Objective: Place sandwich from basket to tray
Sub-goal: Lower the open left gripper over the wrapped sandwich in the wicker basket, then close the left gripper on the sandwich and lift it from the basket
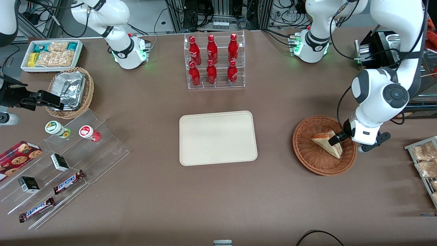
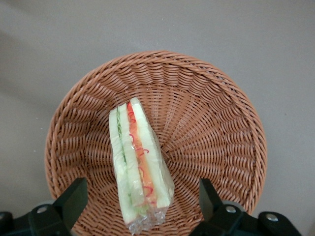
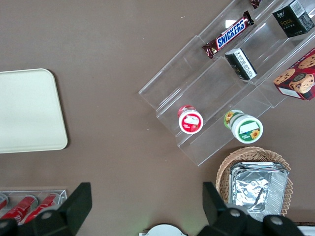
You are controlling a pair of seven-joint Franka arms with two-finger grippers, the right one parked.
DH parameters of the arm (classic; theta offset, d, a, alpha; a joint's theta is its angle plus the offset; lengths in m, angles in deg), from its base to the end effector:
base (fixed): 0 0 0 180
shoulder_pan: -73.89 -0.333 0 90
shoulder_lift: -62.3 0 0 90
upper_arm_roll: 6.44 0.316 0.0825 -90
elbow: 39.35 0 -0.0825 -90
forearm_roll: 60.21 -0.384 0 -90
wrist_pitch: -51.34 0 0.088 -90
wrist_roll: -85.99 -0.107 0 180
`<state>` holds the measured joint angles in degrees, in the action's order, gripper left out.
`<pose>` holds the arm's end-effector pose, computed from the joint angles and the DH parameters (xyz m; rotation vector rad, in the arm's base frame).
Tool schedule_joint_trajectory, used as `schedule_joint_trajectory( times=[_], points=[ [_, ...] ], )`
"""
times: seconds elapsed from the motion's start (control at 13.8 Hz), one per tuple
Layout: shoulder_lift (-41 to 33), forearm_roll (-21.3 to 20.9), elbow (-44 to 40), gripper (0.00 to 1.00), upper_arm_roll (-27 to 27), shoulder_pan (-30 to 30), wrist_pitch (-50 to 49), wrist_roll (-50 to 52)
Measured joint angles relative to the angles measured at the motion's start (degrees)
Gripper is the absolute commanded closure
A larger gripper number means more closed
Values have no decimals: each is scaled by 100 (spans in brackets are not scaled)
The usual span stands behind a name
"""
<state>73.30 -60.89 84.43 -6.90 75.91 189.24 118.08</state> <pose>0.5651 -0.0243 0.3135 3.0300 0.7873 0.0845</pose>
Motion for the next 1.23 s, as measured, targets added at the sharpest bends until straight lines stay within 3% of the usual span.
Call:
schedule_joint_trajectory(
  times=[1.01, 1.16, 1.23],
  points=[
    [425, 5, 118, 2, -6, 28, 338, 342],
    [477, 5, 143, 19, -8, 45, 386, 431],
    [509, 6, 145, 47, -9, 52, 396, 477]
  ],
)
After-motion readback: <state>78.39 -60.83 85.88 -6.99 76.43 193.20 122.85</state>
